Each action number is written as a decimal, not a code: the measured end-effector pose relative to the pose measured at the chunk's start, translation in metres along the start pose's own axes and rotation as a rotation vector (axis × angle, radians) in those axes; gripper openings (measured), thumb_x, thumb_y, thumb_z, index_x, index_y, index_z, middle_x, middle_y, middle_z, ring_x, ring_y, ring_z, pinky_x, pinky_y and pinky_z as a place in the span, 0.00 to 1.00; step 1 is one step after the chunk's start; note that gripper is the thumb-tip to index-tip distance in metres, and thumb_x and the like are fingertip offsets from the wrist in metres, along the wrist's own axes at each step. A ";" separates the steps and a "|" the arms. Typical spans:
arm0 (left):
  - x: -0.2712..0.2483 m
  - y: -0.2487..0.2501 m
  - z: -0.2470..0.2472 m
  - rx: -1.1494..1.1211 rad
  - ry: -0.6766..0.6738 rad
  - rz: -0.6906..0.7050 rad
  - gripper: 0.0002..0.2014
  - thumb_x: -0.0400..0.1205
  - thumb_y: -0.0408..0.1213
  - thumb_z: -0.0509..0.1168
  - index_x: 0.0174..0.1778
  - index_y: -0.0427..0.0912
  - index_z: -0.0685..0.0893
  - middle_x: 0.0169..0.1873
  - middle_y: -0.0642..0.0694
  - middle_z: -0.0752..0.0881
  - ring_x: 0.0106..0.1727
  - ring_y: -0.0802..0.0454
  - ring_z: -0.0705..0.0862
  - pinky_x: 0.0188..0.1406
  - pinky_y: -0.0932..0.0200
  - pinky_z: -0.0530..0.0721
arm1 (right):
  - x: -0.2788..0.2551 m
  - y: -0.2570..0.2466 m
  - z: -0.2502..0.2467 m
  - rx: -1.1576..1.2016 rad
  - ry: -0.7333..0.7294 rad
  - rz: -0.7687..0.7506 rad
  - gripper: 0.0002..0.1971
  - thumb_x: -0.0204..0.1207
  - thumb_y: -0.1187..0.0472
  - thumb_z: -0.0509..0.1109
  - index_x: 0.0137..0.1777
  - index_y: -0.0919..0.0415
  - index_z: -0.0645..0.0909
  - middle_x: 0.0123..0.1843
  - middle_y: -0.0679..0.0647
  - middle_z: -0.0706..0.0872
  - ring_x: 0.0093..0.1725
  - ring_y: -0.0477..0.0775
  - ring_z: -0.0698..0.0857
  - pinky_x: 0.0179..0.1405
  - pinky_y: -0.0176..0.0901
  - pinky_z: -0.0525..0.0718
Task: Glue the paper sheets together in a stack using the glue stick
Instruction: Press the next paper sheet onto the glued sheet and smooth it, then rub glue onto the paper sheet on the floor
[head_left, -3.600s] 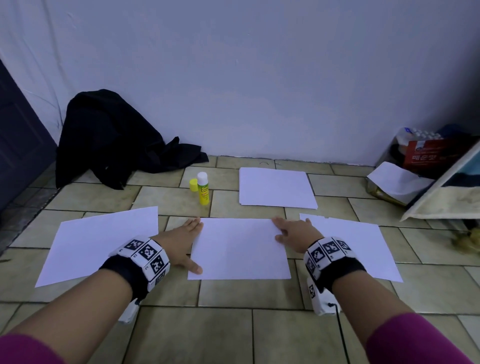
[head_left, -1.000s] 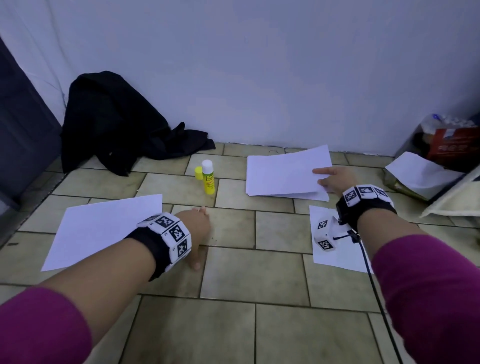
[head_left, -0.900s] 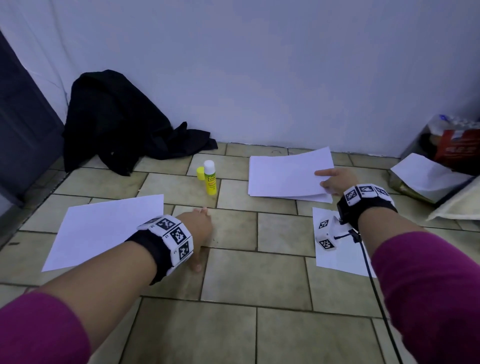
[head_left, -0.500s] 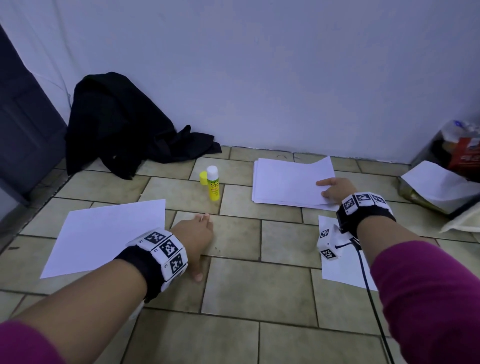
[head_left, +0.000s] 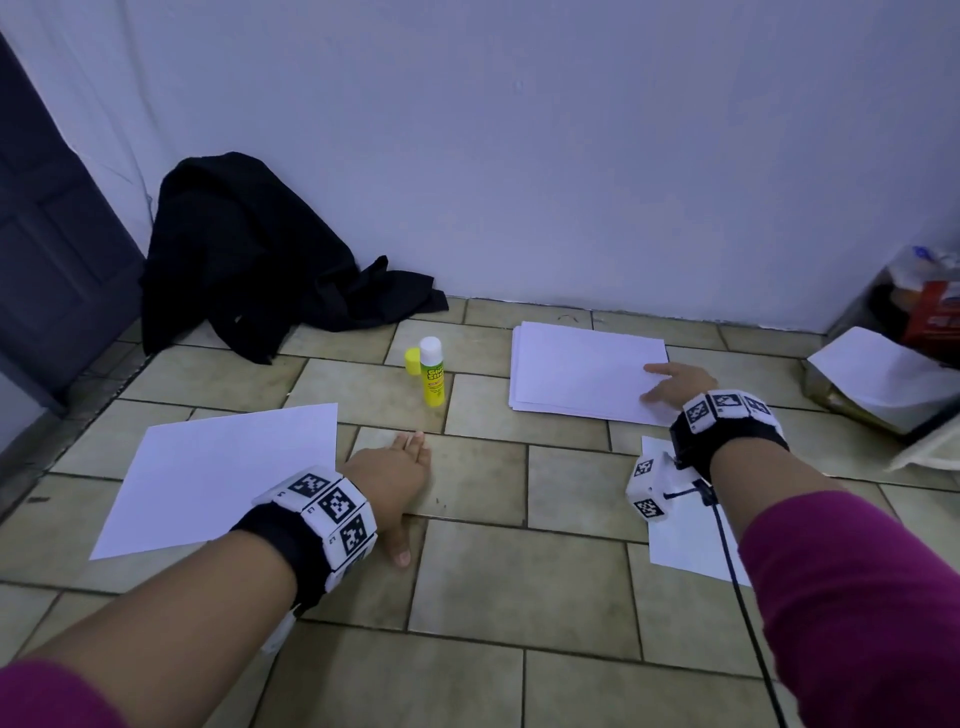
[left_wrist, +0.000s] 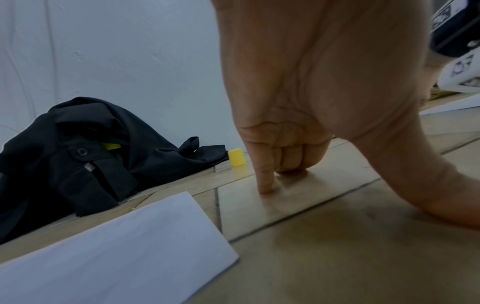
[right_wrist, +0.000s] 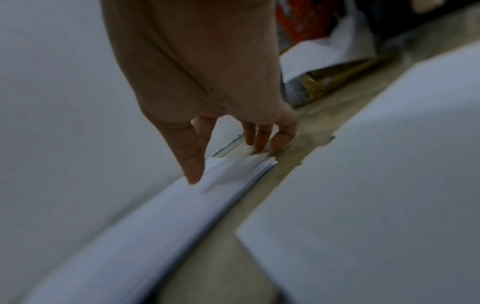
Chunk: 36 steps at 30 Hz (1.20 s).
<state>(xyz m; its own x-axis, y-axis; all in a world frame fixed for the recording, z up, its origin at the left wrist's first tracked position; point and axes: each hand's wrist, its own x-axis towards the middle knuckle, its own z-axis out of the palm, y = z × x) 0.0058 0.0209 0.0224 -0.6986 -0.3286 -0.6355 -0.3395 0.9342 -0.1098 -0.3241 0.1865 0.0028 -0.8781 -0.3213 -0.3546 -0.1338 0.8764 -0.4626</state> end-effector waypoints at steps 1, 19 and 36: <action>0.000 0.000 0.000 -0.001 -0.001 0.000 0.67 0.68 0.51 0.80 0.82 0.32 0.32 0.82 0.38 0.33 0.84 0.45 0.37 0.83 0.47 0.55 | -0.001 0.001 -0.005 0.117 0.001 -0.007 0.27 0.72 0.63 0.77 0.71 0.49 0.78 0.72 0.54 0.78 0.72 0.60 0.76 0.74 0.49 0.72; 0.004 0.009 0.006 -0.031 0.029 -0.048 0.66 0.70 0.50 0.78 0.80 0.29 0.31 0.82 0.36 0.31 0.83 0.40 0.34 0.83 0.47 0.48 | -0.172 0.040 0.040 -0.645 -0.395 -0.036 0.77 0.55 0.35 0.82 0.79 0.62 0.21 0.80 0.61 0.22 0.82 0.65 0.29 0.79 0.74 0.51; -0.028 -0.093 0.056 -0.340 0.206 -0.378 0.38 0.82 0.60 0.59 0.79 0.36 0.59 0.77 0.42 0.67 0.74 0.49 0.71 0.68 0.60 0.72 | -0.172 0.040 0.042 -0.642 -0.384 -0.028 0.78 0.54 0.37 0.83 0.79 0.62 0.20 0.80 0.60 0.20 0.81 0.64 0.27 0.77 0.76 0.50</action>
<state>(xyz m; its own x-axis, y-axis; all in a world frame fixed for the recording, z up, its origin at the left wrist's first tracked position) 0.0919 -0.0489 0.0077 -0.5855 -0.6852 -0.4332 -0.7515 0.6591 -0.0267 -0.1590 0.2620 0.0110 -0.6636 -0.3466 -0.6630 -0.4993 0.8651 0.0475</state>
